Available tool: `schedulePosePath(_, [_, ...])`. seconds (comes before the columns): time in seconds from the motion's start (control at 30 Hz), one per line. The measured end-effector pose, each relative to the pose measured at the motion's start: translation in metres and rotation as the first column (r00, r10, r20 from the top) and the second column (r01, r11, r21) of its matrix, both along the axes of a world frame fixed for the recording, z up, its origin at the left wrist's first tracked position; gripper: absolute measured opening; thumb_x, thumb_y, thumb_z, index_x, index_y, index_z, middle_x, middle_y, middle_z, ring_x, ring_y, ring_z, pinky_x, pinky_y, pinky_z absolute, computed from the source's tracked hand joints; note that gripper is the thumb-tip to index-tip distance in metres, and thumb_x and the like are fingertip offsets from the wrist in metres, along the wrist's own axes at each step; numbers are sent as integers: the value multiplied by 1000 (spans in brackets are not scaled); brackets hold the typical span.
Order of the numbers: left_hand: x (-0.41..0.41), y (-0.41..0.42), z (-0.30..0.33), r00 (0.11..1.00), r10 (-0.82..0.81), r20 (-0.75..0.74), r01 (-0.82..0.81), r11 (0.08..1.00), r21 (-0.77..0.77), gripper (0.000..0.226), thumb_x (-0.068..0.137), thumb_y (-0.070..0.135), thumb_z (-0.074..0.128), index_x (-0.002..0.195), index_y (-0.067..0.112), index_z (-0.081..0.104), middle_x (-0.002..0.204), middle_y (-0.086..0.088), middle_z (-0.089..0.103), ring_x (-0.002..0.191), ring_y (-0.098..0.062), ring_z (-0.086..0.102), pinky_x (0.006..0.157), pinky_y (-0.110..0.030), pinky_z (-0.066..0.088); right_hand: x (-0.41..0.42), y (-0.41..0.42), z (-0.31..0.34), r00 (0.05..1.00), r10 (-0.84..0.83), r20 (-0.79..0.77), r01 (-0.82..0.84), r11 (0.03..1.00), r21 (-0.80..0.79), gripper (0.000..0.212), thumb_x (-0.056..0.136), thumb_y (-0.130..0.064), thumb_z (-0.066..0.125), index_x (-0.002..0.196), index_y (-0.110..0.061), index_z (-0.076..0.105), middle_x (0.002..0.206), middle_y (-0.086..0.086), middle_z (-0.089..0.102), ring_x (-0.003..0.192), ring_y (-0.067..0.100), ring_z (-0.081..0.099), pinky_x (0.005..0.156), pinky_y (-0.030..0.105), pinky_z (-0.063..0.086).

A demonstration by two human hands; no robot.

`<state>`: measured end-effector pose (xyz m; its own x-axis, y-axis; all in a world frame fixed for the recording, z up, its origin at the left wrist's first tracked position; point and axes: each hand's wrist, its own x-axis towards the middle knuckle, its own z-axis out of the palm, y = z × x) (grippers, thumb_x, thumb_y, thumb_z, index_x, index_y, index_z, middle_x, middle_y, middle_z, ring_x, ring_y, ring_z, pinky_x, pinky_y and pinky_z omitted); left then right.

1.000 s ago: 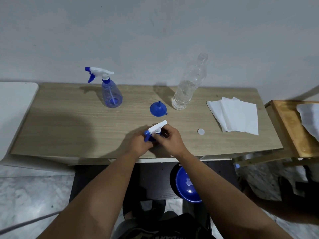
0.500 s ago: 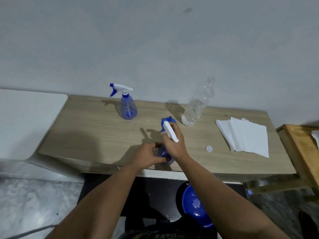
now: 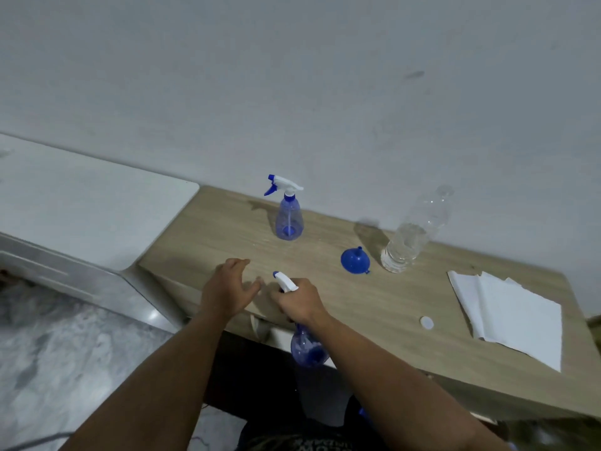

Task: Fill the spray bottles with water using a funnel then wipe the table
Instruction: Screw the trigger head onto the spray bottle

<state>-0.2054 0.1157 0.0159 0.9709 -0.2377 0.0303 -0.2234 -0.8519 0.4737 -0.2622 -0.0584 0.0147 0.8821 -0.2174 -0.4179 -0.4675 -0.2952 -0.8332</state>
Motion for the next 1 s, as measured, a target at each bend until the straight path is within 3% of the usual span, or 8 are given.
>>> schedulePosePath(0.13, [-4, 3, 2, 999, 26, 24, -26, 999, 23, 85, 69, 70, 45, 131, 14, 61, 128, -8, 61, 114, -32, 60, 94, -42, 51, 0, 7, 1, 999, -21, -40, 18, 998, -52, 26, 71, -41, 71, 75, -16, 65, 82, 11, 77, 78, 33, 75, 65, 38, 55])
schedulePosePath(0.3, [-6, 7, 3, 999, 43, 17, -44, 999, 31, 77, 72, 65, 56, 131, 15, 61, 130, -7, 60, 116, -32, 59, 95, -43, 51, -2, 9, 3, 1000, -7, -12, 6, 996, -85, 31, 72, -45, 70, 66, -17, 61, 67, 4, 67, 69, 34, 71, 62, 40, 55])
schedulePosePath(0.43, [-4, 14, 2, 999, 42, 21, -43, 998, 50, 67, 78, 49, 76, 133, 14, 59, 132, -7, 59, 119, -31, 58, 98, -42, 50, -2, 9, 3, 999, -22, -42, 19, 997, -71, 31, 67, -48, 68, 72, -18, 63, 75, 7, 72, 73, 36, 74, 68, 46, 62])
schedulePosePath(0.77, [8, 37, -8, 998, 67, -15, -67, 998, -1, 65, 81, 49, 73, 136, 17, 57, 136, -3, 56, 125, -26, 54, 100, -42, 49, 14, 23, 0, 998, -53, -36, 51, 996, -72, 40, 69, -49, 68, 84, -12, 71, 81, 7, 74, 72, 32, 75, 68, 47, 66])
schedulePosePath(0.87, [18, 41, -7, 994, 26, -109, -34, 997, -72, 69, 77, 51, 70, 136, 19, 58, 137, -3, 58, 127, -23, 54, 105, -35, 43, 31, 28, 1, 998, -60, 25, 62, 996, -62, 34, 70, -45, 67, 87, -16, 71, 83, 8, 75, 72, 32, 75, 67, 53, 65])
schedulePosePath(0.93, [25, 42, -6, 967, -43, -251, 15, 994, -111, 73, 71, 49, 79, 136, 23, 58, 137, 2, 60, 126, -18, 56, 106, -28, 40, 48, 32, 6, 990, -95, 107, 98, 995, -21, 32, 70, -43, 67, 88, -16, 68, 83, 9, 75, 75, 32, 74, 69, 56, 63])
schedulePosePath(1.0, [33, 42, -5, 908, -104, -406, 34, 984, -177, 100, 51, 64, 89, 139, 32, 54, 136, 15, 60, 123, -7, 59, 107, -28, 44, 66, 37, 18, 966, -152, 208, 149, 988, 31, 31, 72, -44, 68, 87, -17, 67, 84, 11, 75, 79, 34, 73, 73, 53, 61])
